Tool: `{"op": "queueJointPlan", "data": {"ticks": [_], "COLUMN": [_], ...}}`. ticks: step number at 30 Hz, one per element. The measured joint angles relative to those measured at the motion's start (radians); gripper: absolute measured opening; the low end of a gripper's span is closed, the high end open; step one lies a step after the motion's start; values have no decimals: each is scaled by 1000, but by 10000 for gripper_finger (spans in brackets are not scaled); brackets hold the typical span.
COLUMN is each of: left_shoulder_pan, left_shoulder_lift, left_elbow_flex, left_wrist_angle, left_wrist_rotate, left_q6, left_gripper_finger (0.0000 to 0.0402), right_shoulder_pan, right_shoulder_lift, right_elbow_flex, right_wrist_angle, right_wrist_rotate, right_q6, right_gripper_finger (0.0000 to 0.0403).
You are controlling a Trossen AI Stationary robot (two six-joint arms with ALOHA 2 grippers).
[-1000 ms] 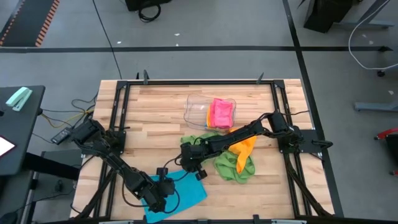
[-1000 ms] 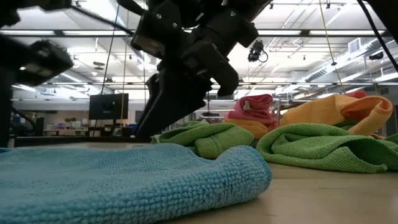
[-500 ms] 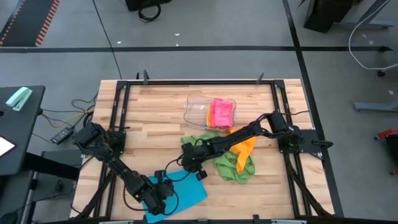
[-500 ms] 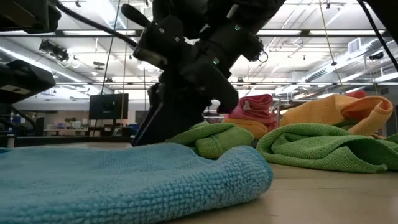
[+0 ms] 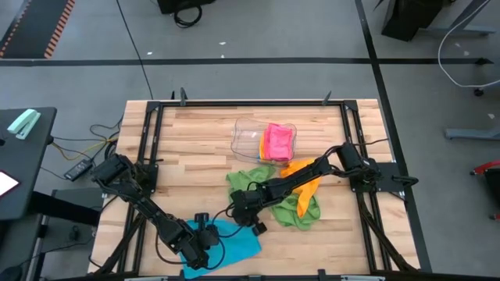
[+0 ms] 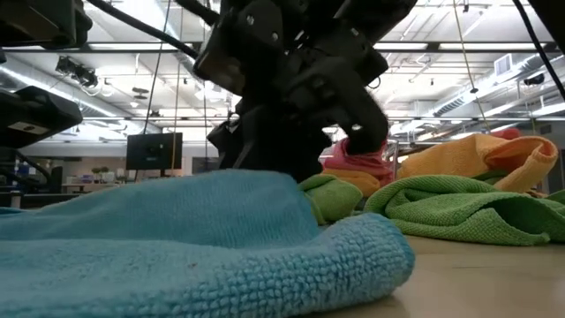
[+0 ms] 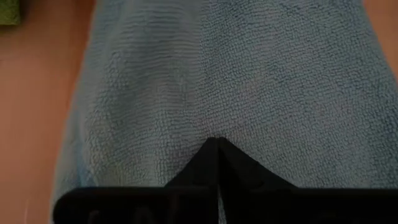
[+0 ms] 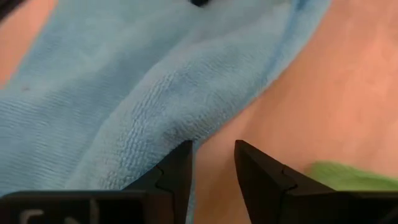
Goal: Fold microfiber towels
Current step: Fold the blue microfiber cloth
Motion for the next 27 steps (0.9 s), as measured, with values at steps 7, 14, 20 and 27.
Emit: {"op": "queueJointPlan", "data": {"ticks": [7, 14, 20, 27], "left_shoulder_pan": [0, 2, 1, 1], "left_shoulder_lift": [1, 1, 1, 1], "left_elbow_flex": [0, -1, -1, -2], "left_wrist_angle": [0, -2, -2, 4], "left_wrist_rotate": [0, -1, -3, -2], "left_q6": [-5, -4, -4, -9], "left_gripper_finger": [26, 23, 6, 35], "right_shoulder_pan": [11, 29, 49, 28], "right_shoulder_lift": [-33, -59, -55, -60], "right_elbow_flex": [16, 37, 37, 35], "right_wrist_angle": [20, 21, -24, -265], "right_wrist_rotate": [0, -100, 83, 155], "right_q6": [23, 36, 1, -16], "right_gripper_finger": [128, 128, 128, 128]}}
